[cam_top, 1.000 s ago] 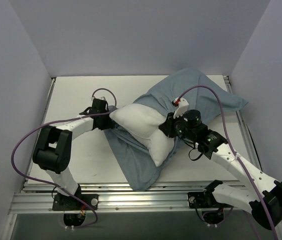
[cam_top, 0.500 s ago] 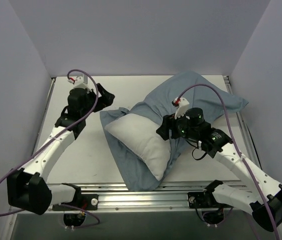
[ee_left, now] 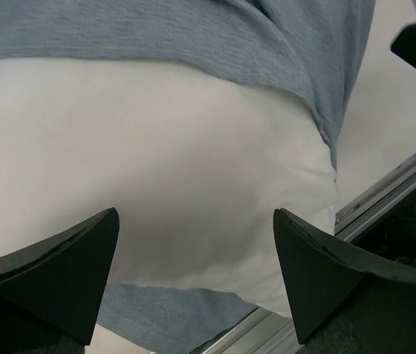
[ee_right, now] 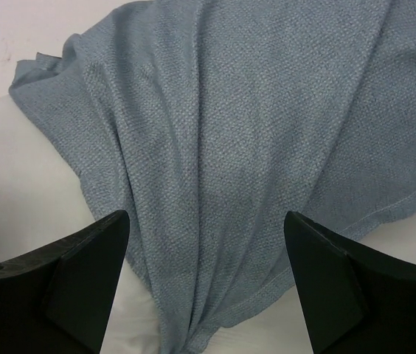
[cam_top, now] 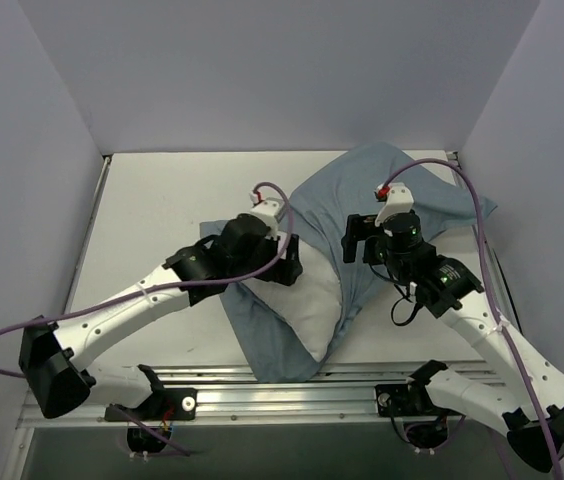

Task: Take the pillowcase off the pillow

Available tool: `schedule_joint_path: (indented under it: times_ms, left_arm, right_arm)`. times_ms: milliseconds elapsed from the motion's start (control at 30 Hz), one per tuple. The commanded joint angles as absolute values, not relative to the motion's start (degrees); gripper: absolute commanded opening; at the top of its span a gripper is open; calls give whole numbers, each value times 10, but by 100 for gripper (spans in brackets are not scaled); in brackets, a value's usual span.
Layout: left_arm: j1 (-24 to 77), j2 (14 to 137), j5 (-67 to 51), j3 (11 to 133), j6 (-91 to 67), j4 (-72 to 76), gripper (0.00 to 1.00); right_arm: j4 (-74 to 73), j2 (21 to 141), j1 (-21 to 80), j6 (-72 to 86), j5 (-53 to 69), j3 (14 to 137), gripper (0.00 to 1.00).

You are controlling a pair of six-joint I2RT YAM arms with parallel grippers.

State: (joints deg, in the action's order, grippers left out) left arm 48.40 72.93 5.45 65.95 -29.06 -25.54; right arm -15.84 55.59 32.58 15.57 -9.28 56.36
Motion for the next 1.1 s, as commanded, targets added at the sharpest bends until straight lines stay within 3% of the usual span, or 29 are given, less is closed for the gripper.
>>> schedule_joint_path:
  times_ms: [0,167,433,467,500,600,633,733,767,867,900,933,1000,1067]
  left_arm:
    - [543,773,121,716,-265,-287,94]
    - [594,851,136,748,-281,-287,94]
    - [597,909,171,733,-335,-275,95]
    - [594,913,173,730,-338,-272,87]
    - [588,913,173,725,-341,-266,67]
    - [575,904,170,729,-343,-261,25]
    - [565,902,165,735,-338,-263,3]
    - [546,896,160,776,-327,-286,2]
    - [541,893,160,789,-322,-301,2]
    - [527,889,154,846,-303,-338,2]
    - [522,886,151,859,-300,-349,2]
    - [517,878,148,883,-293,-357,2]
    - [497,866,140,902,-287,-383,2]
    - [472,842,132,924,-283,-407,2]
  right_arm:
    - [-160,551,323,168,-122,544,81]
    - [-146,564,320,173,-104,521,82]
    - [-114,585,320,202,-69,476,81]
    - [-111,587,321,207,-61,464,80]
    - [-107,591,321,215,-53,460,80]
    - [-95,589,321,233,-33,437,80]
    - [-89,586,321,236,-31,431,80]
    - [-82,586,321,238,-31,414,79]
    - [-83,591,321,237,-37,414,76]
    - [-80,600,316,232,-83,415,49]
    - [-77,604,314,231,-106,417,28]
    - [-75,609,303,234,-117,421,17]
    - [-74,628,287,239,-131,437,2]
    - [-67,651,259,250,-131,446,0]
